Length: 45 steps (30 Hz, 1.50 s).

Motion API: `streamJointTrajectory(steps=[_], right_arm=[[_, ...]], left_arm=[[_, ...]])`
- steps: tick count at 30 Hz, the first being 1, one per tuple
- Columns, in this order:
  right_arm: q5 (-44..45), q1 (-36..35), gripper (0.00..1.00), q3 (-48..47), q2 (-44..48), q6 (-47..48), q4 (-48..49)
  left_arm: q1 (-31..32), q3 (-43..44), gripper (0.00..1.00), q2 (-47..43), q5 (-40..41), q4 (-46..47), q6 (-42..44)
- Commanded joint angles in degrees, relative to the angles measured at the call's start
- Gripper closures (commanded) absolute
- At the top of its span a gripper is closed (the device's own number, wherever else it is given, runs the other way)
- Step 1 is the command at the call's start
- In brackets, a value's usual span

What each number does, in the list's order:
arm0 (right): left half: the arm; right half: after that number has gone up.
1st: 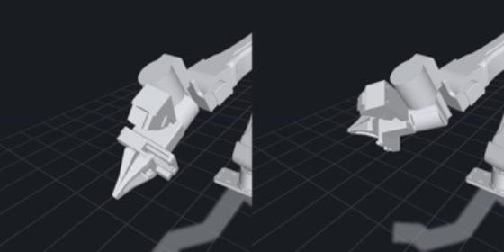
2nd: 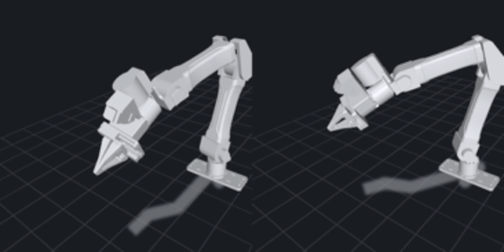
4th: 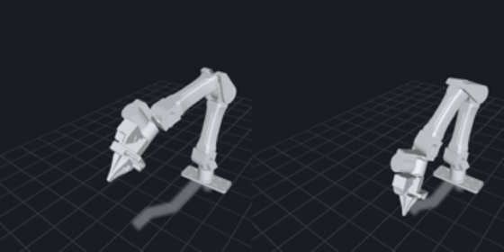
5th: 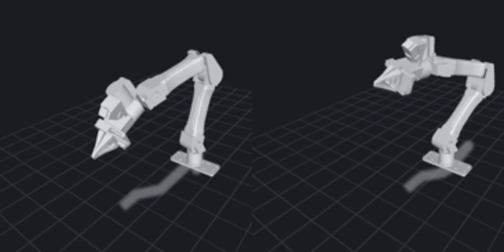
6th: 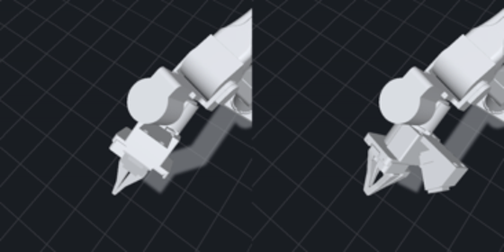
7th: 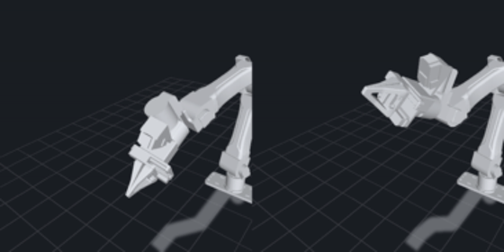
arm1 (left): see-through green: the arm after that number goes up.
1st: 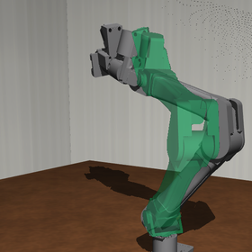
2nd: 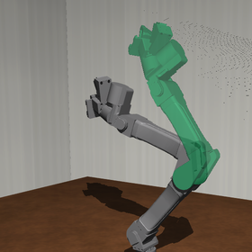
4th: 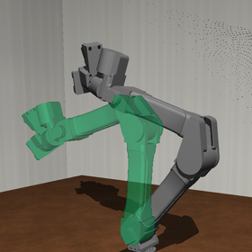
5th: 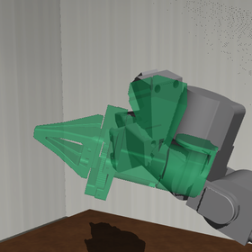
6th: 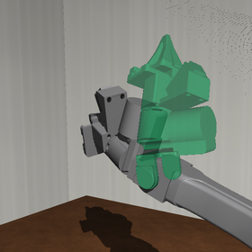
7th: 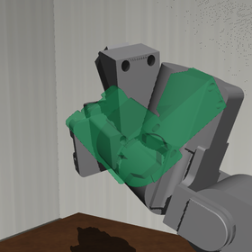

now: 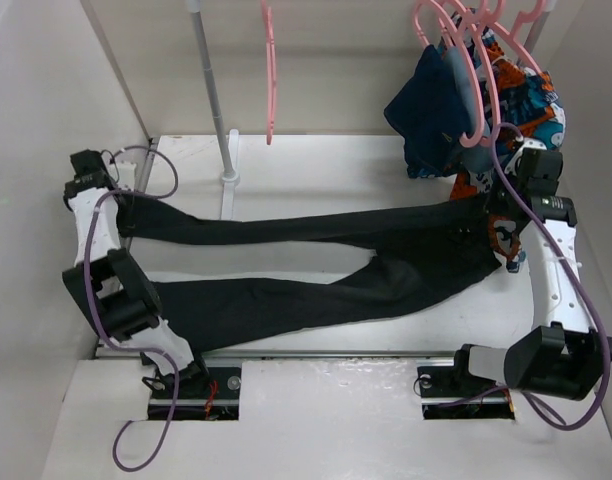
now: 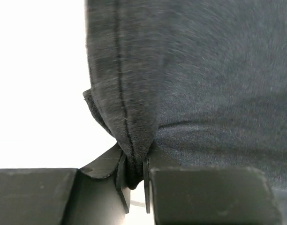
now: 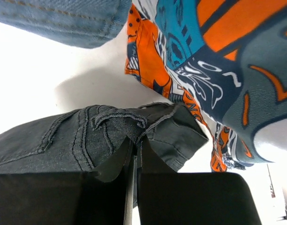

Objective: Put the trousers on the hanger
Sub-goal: Fold the trousers at the center of the board.

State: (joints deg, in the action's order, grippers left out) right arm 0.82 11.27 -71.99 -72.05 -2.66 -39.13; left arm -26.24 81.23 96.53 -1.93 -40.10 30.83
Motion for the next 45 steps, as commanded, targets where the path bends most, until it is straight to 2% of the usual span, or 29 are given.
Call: streamJointTrajectory(steps=[1,3,5,6,9,10,11,12,13,14,16,17,18,20,21,22,25,28,29,32,33,36,39,41,42,45], right_arm=[[4.1,3.2,1.0,-1.9,0.8,-0.9,2.9],[4.1,4.4,1.0,-0.1,1.9,-1.6,2.9],[4.1,6.4,1.0,2.6,2.5,-2.1,2.9],[4.1,7.2,1.0,3.4,3.1,-2.7,3.4],[2.6,9.1,1.0,5.4,3.1,-3.4,4.7],[2.6,9.1,1.0,5.4,3.1,-3.4,4.7],[2.6,9.1,1.0,5.4,3.1,-3.4,4.7],[1.9,9.1,1.0,5.4,2.4,-3.9,5.4],[1.9,9.1,1.0,5.4,1.6,-3.9,5.4],[1.2,9.1,0.99,5.4,1.0,-3.9,5.4],[0.7,9.1,0.83,5.4,-1.0,-3.9,5.4],[0.7,9.1,0.68,5.4,-1.5,-3.9,4.9],[0.7,9.1,0.38,5.4,-1.5,-3.9,4.9],[0.7,9.1,0.22,6.8,-2.2,-6.1,3.4],[0.7,9.1,0.05,7.6,-2.2,-6.8,3.4],[1.4,9.1,0.0,9.7,-1.3,-7.4,3.4],[1.9,9.1,0.0,14.4,0.5,-8.7,4.2],[-0.6,9.1,0.0,17.4,0.5,-9.7,5.6],[-1.2,9.1,0.0,18.8,-0.3,-9.7,6.1],[-1.7,9.1,0.0,21.2,-2.6,-11.7,7.9],[-1.7,9.1,0.0,21.7,-3.8,-12.7,9.4],[-4.6,9.1,0.06,22.2,-5.7,-12.7,12.0],[-5.2,6.2,0.1,21.5,-7.4,-12.7,13.0],[-2.8,3.8,0.1,20.3,-7.4,-12.7,11.8],[-0.5,1.6,0.1,19.7,-7.4,-12.7,11.1],[-0.5,0.9,0.07,19.7,-5.0,-13.6,9.6]], left_arm=[[-1.2,5.2,1.0,-9.4,4.7,-11.0,7.6],[-1.2,1.4,1.0,-11.2,4.7,-18.6,10.0],[-1.2,-4.3,1.0,-14.1,5.3,-21.9,14.0],[-1.2,-11.5,1.0,-15.2,6.5,-22.6,15.2],[-1.2,-25.4,1.0,-19.2,8.2,-22.0,19.1],[-1.2,-28.0,0.95,-19.8,8.7,-20.6,19.1],[-1.2,-30.1,0.85,-19.8,8.7,-19.9,19.1],[-1.2,-33.4,0.57,-19.8,7.8,-19.1,19.1],[-1.2,-34.6,0.4,-19.8,7.8,-18.3,19.1],[-1.2,-35.5,0.3,-19.3,6.7,-16.5,19.1],[-1.2,-35.5,0.09,-17.5,4.7,-15.9,17.8],[-1.2,-35.5,0.0,-16.8,2.2,-15.2,17.0],[-1.2,-35.5,0.0,-15.9,1.2,-14.7,16.4],[-1.2,-35.5,0.0,-13.0,1.2,-12.4,14.4],[-1.2,-36.4,0.0,-12.0,2.9,-9.2,11.7],[-1.2,-36.4,0.0,-10.1,3.6,-8.1,10.9],[-1.2,-37.5,0.0,-7.9,4.7,-3.5,9.7],[-1.2,-37.5,0.13,-6.5,1.6,-1.3,9.7],[-1.2,-36.9,0.36,-5.4,0.7,-1.3,9.7],[-1.2,-35.9,0.92,-4.1,-0.7,1.1,8.9],[-1.2,-35.9,1.0,-4.1,-0.7,2.2,8.3],[-1.2,-32.1,1.0,-3.5,4.1,7.9,7.6],[-2.5,-23.6,1.0,-3.5,7.6,12.3,4.9],[-2.5,-16.0,1.0,-2.1,7.6,12.3,3.8],[-2.5,-13.9,1.0,-1.4,7.6,12.3,2.8],[-2.5,-10.9,1.0,-0.8,10.3,13.6,2.8]])
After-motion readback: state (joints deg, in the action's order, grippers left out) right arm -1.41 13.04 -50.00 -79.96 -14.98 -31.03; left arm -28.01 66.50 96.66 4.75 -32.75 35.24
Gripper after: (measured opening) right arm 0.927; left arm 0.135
